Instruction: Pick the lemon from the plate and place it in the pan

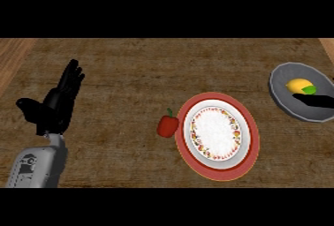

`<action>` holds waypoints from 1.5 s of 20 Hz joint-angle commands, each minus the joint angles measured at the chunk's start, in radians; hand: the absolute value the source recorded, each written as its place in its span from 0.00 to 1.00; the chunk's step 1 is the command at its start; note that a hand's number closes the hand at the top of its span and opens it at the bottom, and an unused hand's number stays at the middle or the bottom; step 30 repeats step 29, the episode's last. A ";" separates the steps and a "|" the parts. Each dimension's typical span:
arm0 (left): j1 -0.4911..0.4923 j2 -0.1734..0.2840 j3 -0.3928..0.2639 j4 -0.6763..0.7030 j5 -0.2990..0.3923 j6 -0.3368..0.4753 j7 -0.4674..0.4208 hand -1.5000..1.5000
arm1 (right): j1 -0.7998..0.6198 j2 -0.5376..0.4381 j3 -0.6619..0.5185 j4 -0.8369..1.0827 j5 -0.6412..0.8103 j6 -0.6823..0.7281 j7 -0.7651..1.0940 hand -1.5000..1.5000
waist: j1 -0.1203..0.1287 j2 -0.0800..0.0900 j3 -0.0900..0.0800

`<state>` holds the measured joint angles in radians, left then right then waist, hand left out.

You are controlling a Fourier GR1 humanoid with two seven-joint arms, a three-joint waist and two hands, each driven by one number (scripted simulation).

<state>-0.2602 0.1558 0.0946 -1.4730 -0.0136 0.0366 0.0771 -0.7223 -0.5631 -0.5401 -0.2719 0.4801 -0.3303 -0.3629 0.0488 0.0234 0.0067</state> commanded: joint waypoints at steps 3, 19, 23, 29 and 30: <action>-0.008 0.036 0.045 -0.001 0.022 -0.007 0.028 0.50 | 0.042 -0.005 -0.153 -0.031 -0.165 0.014 -0.191 0.00 | -0.027 -0.011 -0.002; 0.058 0.019 0.049 0.009 -0.022 0.041 0.000 0.50 | 0.475 0.065 -0.153 -0.498 -0.381 0.528 -0.190 0.00 | -0.110 -0.041 -0.013; 0.081 0.037 0.070 -0.014 0.017 0.005 0.004 0.50 | 0.595 0.105 -0.156 -0.744 -0.444 0.595 -0.079 0.00 | -0.111 -0.042 -0.014; 0.074 -0.001 0.018 -0.055 -0.007 0.020 0.035 0.50 | 0.853 0.243 -0.139 -1.206 -0.472 0.569 0.103 0.00 | -0.085 -0.034 -0.011; 0.074 -0.001 0.018 -0.055 -0.007 0.020 0.035 0.50 | 0.853 0.243 -0.139 -1.206 -0.472 0.569 0.103 0.00 | -0.085 -0.034 -0.011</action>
